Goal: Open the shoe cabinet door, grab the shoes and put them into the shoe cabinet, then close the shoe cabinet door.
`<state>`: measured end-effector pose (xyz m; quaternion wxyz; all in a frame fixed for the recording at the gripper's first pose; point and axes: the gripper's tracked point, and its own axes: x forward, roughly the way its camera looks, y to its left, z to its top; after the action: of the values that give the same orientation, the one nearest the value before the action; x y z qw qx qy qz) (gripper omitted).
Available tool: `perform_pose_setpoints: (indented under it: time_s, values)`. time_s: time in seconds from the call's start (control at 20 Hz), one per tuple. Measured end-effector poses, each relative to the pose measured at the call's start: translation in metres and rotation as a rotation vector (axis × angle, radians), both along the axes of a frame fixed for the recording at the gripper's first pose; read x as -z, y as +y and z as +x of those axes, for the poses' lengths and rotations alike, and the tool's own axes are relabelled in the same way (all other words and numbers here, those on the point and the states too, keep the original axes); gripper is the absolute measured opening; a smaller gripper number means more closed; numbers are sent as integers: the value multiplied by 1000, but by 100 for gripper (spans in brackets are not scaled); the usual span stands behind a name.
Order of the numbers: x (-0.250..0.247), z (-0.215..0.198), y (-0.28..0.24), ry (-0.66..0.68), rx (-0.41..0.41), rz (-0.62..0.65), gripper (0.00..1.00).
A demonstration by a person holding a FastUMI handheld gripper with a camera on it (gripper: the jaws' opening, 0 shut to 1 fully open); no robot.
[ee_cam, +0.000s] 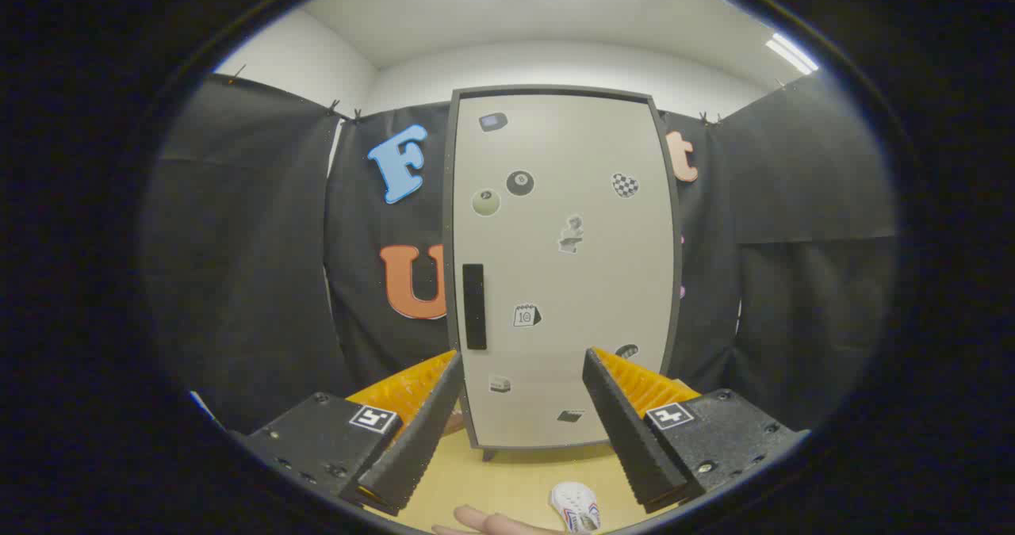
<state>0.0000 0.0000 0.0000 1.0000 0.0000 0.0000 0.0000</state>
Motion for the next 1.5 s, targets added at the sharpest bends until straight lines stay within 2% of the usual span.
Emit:
perform_pose_setpoints:
  time_s: [0.2,0.45,0.75,0.95,1.5]
  values:
    - [1,10,2,-16,-12,-14,99]
    - [-17,19,8,-101,-18,-51,99]
    - [-12,34,20,-85,-15,-66,99]
    - [-18,68,19,-98,23,-97,99]
    - [7,185,52,6,-32,-68,99]
